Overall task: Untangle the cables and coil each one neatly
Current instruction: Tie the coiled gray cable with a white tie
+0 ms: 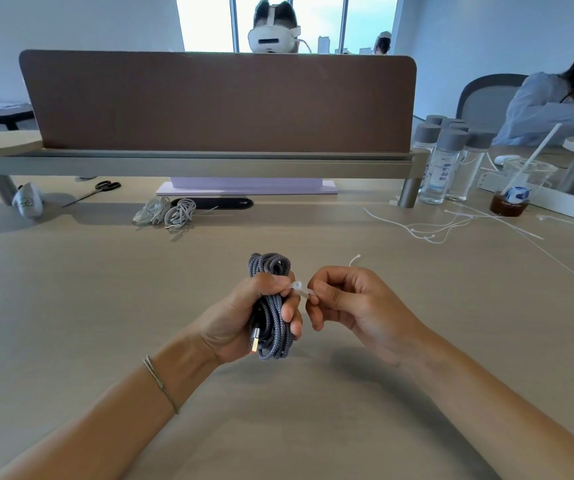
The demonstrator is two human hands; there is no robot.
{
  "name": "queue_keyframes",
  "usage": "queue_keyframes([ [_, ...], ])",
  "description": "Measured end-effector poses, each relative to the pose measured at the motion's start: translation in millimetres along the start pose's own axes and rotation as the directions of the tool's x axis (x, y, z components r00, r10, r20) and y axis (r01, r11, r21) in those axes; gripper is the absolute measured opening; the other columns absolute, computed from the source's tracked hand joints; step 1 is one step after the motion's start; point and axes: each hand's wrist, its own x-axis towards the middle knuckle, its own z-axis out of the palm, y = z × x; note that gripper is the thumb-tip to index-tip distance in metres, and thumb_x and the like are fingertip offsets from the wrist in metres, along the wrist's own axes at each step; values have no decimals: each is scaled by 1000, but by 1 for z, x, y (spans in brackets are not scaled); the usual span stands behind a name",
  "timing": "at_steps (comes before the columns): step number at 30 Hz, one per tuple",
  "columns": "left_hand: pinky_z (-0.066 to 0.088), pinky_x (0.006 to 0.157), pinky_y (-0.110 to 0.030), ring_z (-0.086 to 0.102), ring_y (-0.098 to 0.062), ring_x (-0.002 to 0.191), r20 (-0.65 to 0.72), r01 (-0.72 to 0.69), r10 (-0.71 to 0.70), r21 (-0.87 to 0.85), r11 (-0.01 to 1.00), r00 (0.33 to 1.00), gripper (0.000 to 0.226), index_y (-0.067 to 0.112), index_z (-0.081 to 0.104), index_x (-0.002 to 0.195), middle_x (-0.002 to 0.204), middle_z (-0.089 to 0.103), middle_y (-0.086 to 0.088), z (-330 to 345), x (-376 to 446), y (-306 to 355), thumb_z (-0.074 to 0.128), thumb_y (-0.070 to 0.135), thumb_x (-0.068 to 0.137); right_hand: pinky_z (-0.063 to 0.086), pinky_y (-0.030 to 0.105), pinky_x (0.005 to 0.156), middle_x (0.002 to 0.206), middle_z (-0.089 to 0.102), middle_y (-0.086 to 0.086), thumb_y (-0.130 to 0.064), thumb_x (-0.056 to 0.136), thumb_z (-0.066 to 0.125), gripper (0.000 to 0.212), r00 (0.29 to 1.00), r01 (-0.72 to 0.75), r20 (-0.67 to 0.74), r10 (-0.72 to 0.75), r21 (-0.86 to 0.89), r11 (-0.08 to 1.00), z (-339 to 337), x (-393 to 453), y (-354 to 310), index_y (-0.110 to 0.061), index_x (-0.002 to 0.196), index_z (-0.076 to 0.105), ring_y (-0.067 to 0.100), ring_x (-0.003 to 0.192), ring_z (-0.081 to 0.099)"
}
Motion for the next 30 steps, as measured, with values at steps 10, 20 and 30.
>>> queue_keyframes([
  [10, 54, 62, -29, 64, -19, 58, -15, 1, 0, 79, 997, 1000, 24, 14, 62, 59, 58, 58, -3, -2, 1, -1, 63, 30, 77, 52, 29, 70, 73, 59, 21, -18, 97, 56, 25, 1000, 6, 5, -6, -23, 1000, -1, 1, 3, -10, 75, 62, 24, 65, 56],
  [20, 53, 65, -32, 65, -23, 61, -84, 23, -9, 160, 987, 996, 28, 14, 66, 57, 61, 63, -6, 0, 2, -5, 65, 34, 76, 47, 27, 66, 70, 54, 19, -16, 104, 54, 31, 999, 14, -33, -20, -149, 989, -1, 0, 3, -14, 75, 63, 22, 62, 49],
  [30, 54, 55, -27, 62, -17, 51, -130, 7, -20, -101, 995, 991, 18, 15, 59, 64, 54, 54, 0, 3, 4, -3, 70, 30, 67, 40, 28, 59, 59, 56, -7, -18, 99, 57, 22, 994, 93, -49, -101, -135, 986, 5, -3, -4, -10, 86, 72, 16, 54, 42],
])
